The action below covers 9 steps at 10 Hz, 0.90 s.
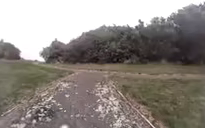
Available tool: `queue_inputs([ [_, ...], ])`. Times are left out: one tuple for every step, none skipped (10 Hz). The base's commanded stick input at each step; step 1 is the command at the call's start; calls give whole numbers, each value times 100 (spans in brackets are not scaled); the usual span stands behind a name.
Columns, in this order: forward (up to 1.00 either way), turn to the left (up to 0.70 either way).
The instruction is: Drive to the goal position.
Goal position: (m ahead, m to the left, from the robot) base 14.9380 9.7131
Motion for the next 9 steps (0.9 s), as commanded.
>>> queue_inputs([
  [70, 34],
  [70, 0],
  [70, 0],
  [70, 12],
  [70, 32],
  [70, 34],
  [70, 2],
  [70, 0],
  [70, 0],
])
